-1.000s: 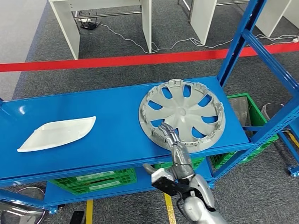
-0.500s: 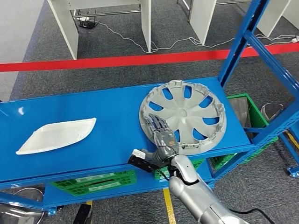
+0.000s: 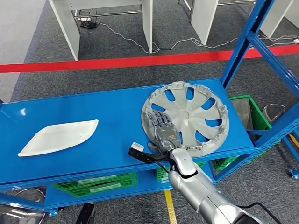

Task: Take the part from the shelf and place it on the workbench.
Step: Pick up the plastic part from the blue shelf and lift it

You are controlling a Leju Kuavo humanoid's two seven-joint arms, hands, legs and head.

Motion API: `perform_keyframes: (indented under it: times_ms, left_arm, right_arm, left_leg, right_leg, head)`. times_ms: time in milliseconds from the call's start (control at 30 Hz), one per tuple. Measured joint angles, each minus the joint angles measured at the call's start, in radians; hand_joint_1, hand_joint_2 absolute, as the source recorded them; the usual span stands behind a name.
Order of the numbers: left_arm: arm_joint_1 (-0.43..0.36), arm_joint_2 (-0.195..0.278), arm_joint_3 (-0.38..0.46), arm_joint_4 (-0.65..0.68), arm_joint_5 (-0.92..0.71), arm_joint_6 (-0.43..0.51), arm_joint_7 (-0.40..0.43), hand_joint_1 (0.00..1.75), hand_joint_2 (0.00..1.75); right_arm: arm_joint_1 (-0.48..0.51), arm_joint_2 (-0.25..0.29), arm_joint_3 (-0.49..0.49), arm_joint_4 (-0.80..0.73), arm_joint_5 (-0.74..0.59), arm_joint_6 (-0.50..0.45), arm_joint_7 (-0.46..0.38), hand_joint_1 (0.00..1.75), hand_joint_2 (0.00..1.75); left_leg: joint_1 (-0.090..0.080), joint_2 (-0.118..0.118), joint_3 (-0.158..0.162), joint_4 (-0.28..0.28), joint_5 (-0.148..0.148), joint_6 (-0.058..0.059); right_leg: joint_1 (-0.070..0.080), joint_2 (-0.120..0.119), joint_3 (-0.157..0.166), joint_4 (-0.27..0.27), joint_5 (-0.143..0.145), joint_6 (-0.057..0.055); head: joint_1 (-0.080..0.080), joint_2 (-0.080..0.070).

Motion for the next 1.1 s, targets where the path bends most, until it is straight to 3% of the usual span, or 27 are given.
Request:
perform_keyframes:
  times_ms: [100,200,233,267,300,400,467,533,600,633,700,767,800,833,900,967,1100]
  left_arm:
    - [-0.001,0.0,0.0,0.0,0.0,0.0,0.0,0.0,0.0]
    - [-0.001,0.0,0.0,0.0,0.0,0.0,0.0,0.0,0.0]
    - [0.001,0.0,0.0,0.0,0.0,0.0,0.0,0.0,0.0]
    - [0.003,0.0,0.0,0.0,0.0,0.0,0.0,0.0,0.0]
    - [0.003,0.001,0.0,0.0,0.0,0.0,0.0,0.0,0.0]
    - [0.002,0.002,0.0,0.0,0.0,0.0,0.0,0.0,0.0]
    - [0.003,0.002,0.0,0.0,0.001,0.001,-0.001,0.0,0.0]
    - [0.005,0.003,0.0,0.0,0.001,0.001,-0.002,0.0,0.0]
    - [0.007,0.004,0.0,0.0,0.003,0.001,-0.005,0.0,0.0]
    - [0.008,0.004,0.0,0.0,0.004,0.002,-0.006,0.0,0.0]
    - [0.01,0.004,0.001,0.0,0.008,0.003,-0.008,0.0,0.0]
    - [0.015,0.005,0.002,0.0,0.011,0.004,-0.009,0.0,0.0]
    - [0.017,0.006,0.003,0.0,0.012,0.004,-0.01,0.0,0.0]
    - [0.018,0.006,0.003,0.0,0.012,0.004,-0.011,0.0,0.0]
    - [0.018,0.006,0.003,0.0,0.013,0.004,-0.013,0.0,0.0]
    - [0.018,0.005,0.003,0.0,0.014,0.004,-0.017,0.0,0.0]
    - [0.021,0.007,0.007,0.0,0.02,0.006,-0.023,0.0,0.0]
  right_arm:
    - [-0.003,0.001,0.001,0.002,0.004,0.0,0.003,0.0,1.75]
    - [-0.003,0.002,0.002,0.006,0.005,0.0,0.004,0.0,1.75]
    - [-0.002,0.002,0.002,0.008,0.006,0.001,0.005,0.0,1.75]
    - [-0.002,0.002,0.002,0.009,0.008,0.002,0.009,0.0,1.75]
    - [-0.003,0.002,0.002,0.01,0.012,0.005,0.016,0.0,1.75]
    - [-0.004,0.002,0.0,0.01,0.024,0.019,0.046,0.0,1.75]
    - [-0.004,0.002,-0.008,0.009,0.023,0.026,0.061,0.0,1.75]
    - [-0.002,0.002,-0.018,0.007,0.021,0.034,0.071,0.0,1.75]
    - [0.002,0.0,-0.027,0.003,0.021,0.045,0.08,0.0,1.75]
    - [0.005,-0.003,-0.031,-0.001,0.022,0.053,0.086,0.0,1.75]
    - [0.014,-0.01,-0.037,-0.01,0.027,0.074,0.101,0.0,1.75]
    - [0.025,-0.019,-0.041,-0.021,0.032,0.092,0.111,0.0,1.75]
    - [0.028,-0.022,-0.042,-0.027,0.032,0.097,0.114,0.0,1.75]
    - [0.03,-0.024,-0.043,-0.033,0.033,0.101,0.116,0.0,1.75]
    - [0.03,-0.028,-0.046,-0.042,0.033,0.116,0.121,0.0,1.75]
    - [0.03,-0.029,-0.047,-0.051,0.032,0.134,0.128,0.0,1.75]
    - [0.037,-0.043,-0.054,-0.072,0.009,0.19,0.134,0.0,1.75]
  left_leg:
    - [0.003,0.002,-0.008,0.029,-0.025,-0.018]
    - [0.009,0.002,-0.085,0.198,-0.109,-0.035]
    - [0.011,0.002,-0.109,0.249,-0.124,-0.038]
    - [0.013,0.002,-0.119,0.269,-0.121,-0.04]
    - [0.015,0.002,-0.112,0.252,-0.099,-0.041]
    - [0.018,0.003,-0.026,0.068,-0.008,-0.038]
    - [0.014,0.002,0.003,0.005,0.002,-0.028]
    - [0.011,0.002,0.004,-0.001,0.002,-0.012]
    - [0.013,0.004,0.007,-0.007,0.006,0.004]
    - [0.013,0.005,0.008,-0.01,0.008,0.011]
    - [0.012,0.005,0.007,-0.011,0.009,0.019]
    - [0.008,0.005,0.007,-0.01,0.008,0.021]
    - [0.007,0.005,0.008,-0.01,0.008,0.021]
    - [0.005,0.005,0.009,-0.01,0.008,0.021]
    - [0.003,0.004,0.012,-0.009,0.006,0.019]
    - [0.0,0.004,0.011,-0.007,0.004,0.014]
    - [0.003,0.004,0.014,-0.007,0.003,-0.006]
  right_leg:
    - [-0.006,-0.001,0.007,-0.005,0.003,-0.012]
    - [-0.009,-0.005,0.01,-0.007,0.002,-0.02]
    - [-0.01,-0.005,0.01,-0.007,0.001,-0.02]
    - [-0.01,-0.004,0.01,-0.007,0.001,-0.02]
    - [-0.01,-0.004,0.011,-0.007,0.001,-0.02]
    - [-0.01,-0.002,0.017,-0.005,-0.003,-0.012]
    - [-0.007,0.0,0.017,-0.006,-0.002,-0.001]
    - [-0.007,0.0,0.017,-0.01,0.0,0.011]
    - [-0.009,0.0,0.005,0.011,-0.019,0.02]
    - [-0.01,-0.001,-0.014,0.049,-0.043,0.023]
    - [-0.01,-0.001,-0.074,0.178,-0.106,0.025]
    - [-0.009,-0.001,-0.116,0.268,-0.13,0.024]
    - [-0.008,-0.002,-0.112,0.26,-0.115,0.022]
    - [-0.007,-0.002,-0.089,0.214,-0.085,0.017]
    - [-0.003,-0.002,-0.018,0.076,-0.028,0.005]
    - [0.001,-0.004,0.025,-0.003,-0.013,-0.002]
    - [0.002,0.0,0.037,-0.018,-0.008,-0.009]
  head:
    - [-0.003,0.0]
    - [-0.007,0.0]
    - [-0.006,0.0]
    - [-0.007,0.0]
    - [-0.007,0.0]
    - [-0.007,0.0]
    - [-0.006,0.0]
    - [-0.005,0.0]
    - [-0.002,0.0]
    - [0.0,0.0]
    - [0.003,0.0]
    - [0.004,0.0]
    - [0.004,0.0]
    - [0.004,0.0]
    - [0.004,0.0]
    - [0.003,0.0]
    - [0.003,0.0]
